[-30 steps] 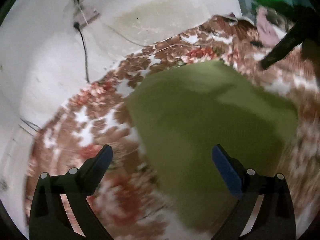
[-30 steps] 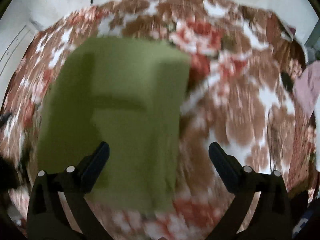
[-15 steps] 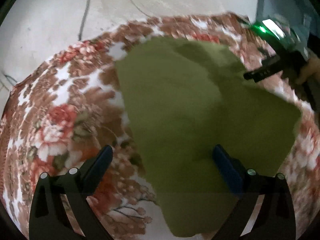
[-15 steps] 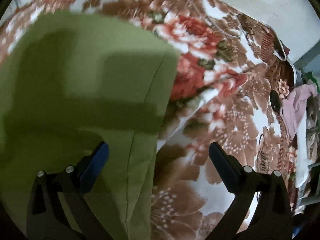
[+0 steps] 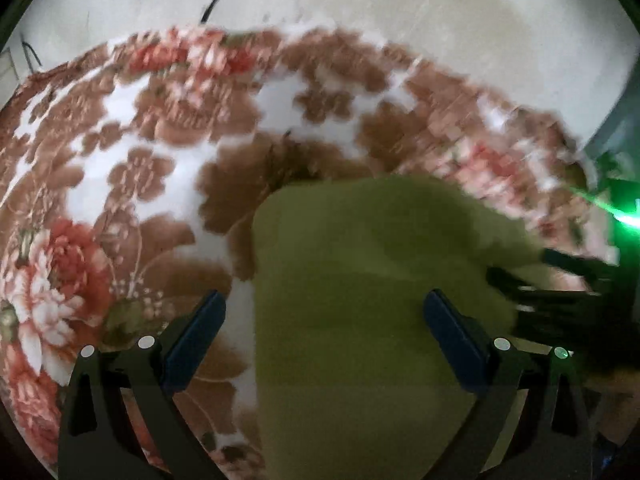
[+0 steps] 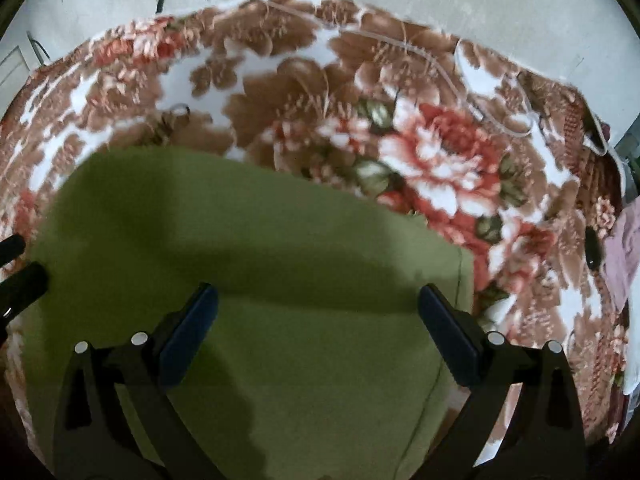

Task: Fold large clothes
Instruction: 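Press the folded green jacket flat with both open grippers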

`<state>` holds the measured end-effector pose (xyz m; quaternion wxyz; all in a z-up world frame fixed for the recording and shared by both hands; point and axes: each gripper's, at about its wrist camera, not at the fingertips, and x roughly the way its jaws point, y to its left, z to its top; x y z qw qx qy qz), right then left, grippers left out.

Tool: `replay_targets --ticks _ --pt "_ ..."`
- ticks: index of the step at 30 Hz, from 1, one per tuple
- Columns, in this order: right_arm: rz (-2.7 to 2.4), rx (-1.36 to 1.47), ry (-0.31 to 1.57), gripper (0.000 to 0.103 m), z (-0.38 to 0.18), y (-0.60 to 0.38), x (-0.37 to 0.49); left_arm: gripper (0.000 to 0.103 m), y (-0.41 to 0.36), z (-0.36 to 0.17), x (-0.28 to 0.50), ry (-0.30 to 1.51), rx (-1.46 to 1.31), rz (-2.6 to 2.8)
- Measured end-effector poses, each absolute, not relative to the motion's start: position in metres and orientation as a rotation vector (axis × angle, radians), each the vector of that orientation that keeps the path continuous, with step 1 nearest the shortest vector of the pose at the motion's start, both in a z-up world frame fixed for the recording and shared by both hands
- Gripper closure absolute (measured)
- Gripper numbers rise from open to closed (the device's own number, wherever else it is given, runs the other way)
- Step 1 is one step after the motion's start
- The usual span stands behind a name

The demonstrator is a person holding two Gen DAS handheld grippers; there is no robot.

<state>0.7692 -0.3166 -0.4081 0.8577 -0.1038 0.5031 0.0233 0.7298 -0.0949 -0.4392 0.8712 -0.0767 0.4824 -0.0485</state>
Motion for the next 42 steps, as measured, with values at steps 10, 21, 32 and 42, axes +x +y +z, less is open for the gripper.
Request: replay_targets --ticks 10,21,32,42 --pt "0.011 -0.162 1.082 0.005 -0.415 -0.364 0.741 0.005 -0.069 -0.42 0.696 0.929 -0.006 -0.028" --pt "0.117 -0.137 1.052 0.005 -0.367 -0.374 0.675 0.006 -0.084 -0.388 0.628 0.936 -0.165 -0.126" --pt "0.117 0.144 1.248 0.005 -0.373 -0.453 0.639 0.005 -0.065 -0.391 0.569 1.014 -0.301 -0.133" --pt "0.283 0.417 1.435 0.005 -0.406 -0.466 0.664 0.006 -0.065 -0.413 0.576 1.105 -0.344 -0.202"
